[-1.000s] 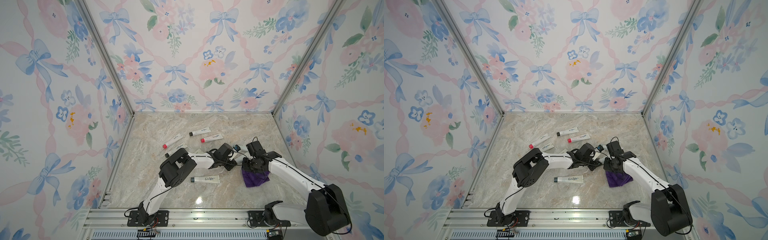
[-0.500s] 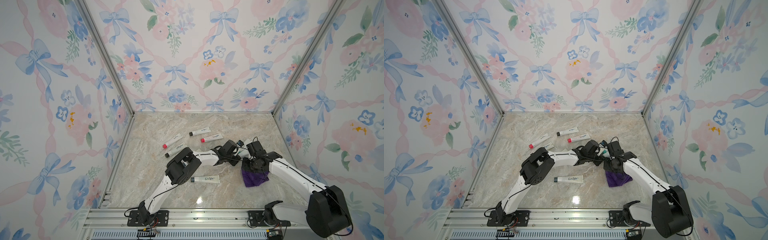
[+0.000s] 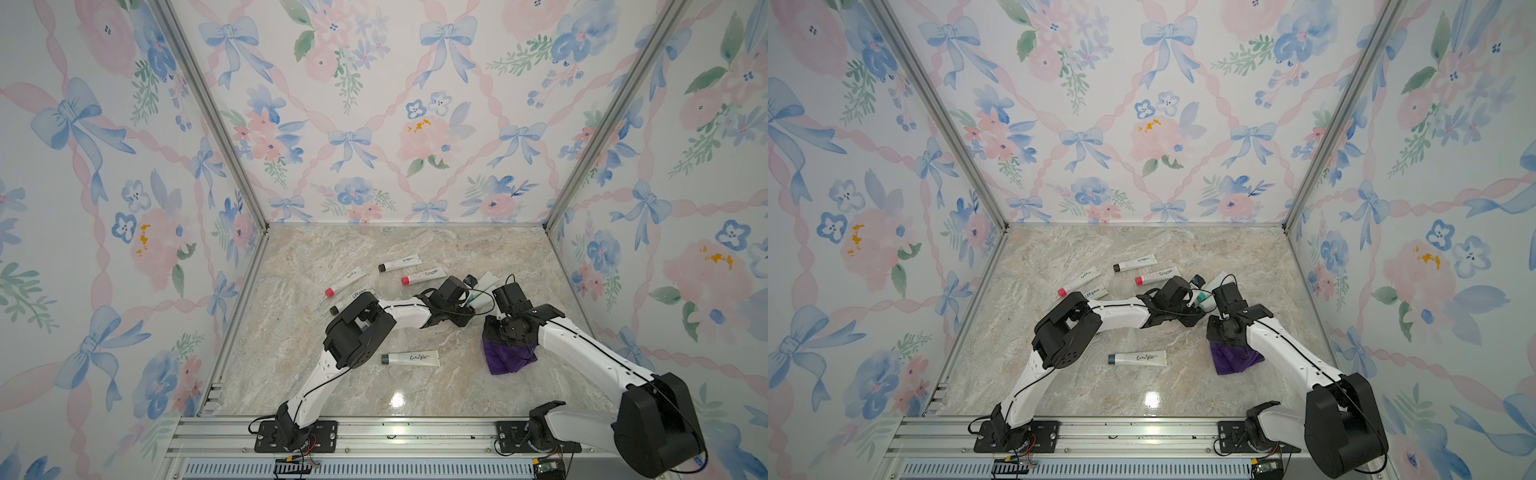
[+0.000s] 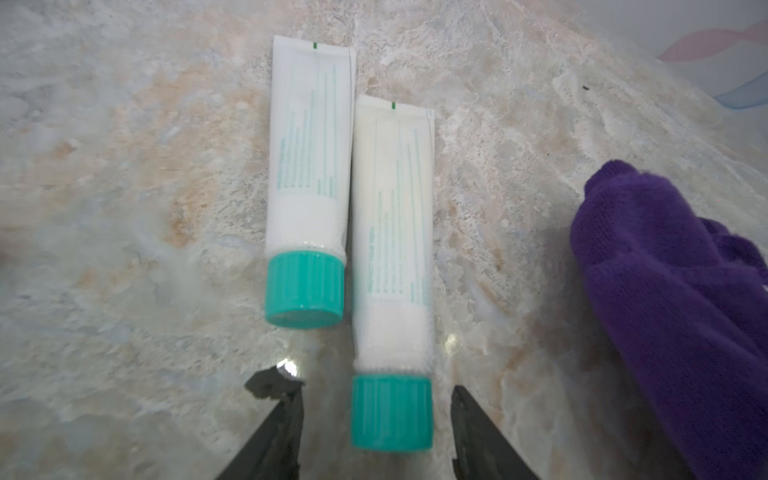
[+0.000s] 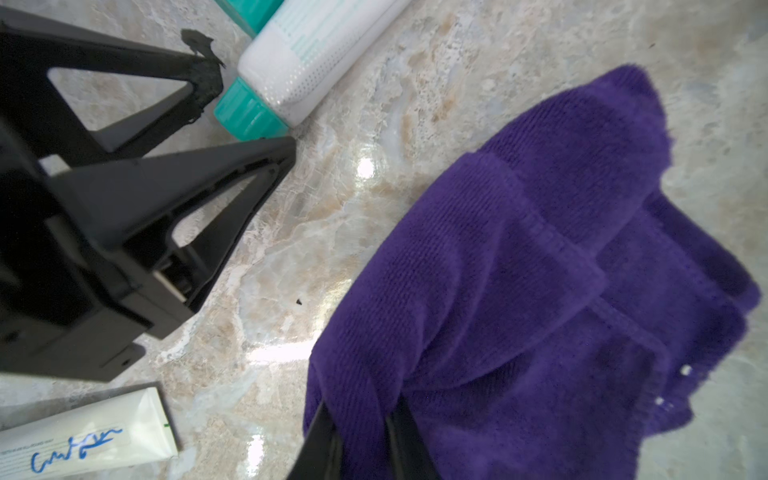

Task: Wipe the surface of the toothpaste tube
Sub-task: Move the toothpaste to the center of the board.

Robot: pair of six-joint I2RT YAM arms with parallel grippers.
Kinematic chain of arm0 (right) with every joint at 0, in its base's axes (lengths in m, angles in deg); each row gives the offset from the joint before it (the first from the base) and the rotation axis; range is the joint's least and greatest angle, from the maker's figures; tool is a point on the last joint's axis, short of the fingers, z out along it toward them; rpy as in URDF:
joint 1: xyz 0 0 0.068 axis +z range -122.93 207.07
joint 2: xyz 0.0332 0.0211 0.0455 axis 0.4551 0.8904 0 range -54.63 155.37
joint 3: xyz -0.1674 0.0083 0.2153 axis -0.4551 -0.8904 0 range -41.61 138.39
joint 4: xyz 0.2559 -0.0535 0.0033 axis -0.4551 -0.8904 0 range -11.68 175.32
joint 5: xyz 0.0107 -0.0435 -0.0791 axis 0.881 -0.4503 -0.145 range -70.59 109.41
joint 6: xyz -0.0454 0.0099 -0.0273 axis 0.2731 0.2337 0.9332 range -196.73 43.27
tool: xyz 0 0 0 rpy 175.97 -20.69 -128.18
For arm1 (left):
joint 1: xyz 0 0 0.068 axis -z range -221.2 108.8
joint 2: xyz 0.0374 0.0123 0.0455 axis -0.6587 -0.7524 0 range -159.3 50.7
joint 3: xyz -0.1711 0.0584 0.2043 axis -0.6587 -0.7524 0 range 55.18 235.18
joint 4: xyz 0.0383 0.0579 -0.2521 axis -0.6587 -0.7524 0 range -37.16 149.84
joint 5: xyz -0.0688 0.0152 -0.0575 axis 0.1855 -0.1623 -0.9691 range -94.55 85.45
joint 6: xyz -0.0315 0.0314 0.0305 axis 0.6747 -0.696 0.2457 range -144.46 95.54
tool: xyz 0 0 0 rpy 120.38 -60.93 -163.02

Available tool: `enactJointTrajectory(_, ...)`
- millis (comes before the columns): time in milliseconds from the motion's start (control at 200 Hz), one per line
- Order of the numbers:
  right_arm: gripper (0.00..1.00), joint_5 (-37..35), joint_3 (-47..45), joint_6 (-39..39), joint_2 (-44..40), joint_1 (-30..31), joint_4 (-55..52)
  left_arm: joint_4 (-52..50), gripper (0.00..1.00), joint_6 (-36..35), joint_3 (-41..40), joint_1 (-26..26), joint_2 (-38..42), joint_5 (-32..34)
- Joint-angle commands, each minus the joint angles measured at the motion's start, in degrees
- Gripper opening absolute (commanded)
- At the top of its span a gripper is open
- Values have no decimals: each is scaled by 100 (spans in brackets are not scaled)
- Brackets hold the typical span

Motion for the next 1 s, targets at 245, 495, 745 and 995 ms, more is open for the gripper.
enactJointTrajectory(245,18,-51,15,-93,34,181,47,-132,70,-109,-1118,-477,1753,398)
enactJointTrajectory(495,18,-79,81,-98,35,248,7,-190,71,-76,-1152,-1268,1680,481)
enactJointTrajectory(745,18,-86,-30,-78,17,252,41,-198,71,-14,-814,-1893,1166,278)
enactJointTrajectory(995,18,-86,-68,-66,17,253,60,-242,71,7,-471,-2198,646,-70)
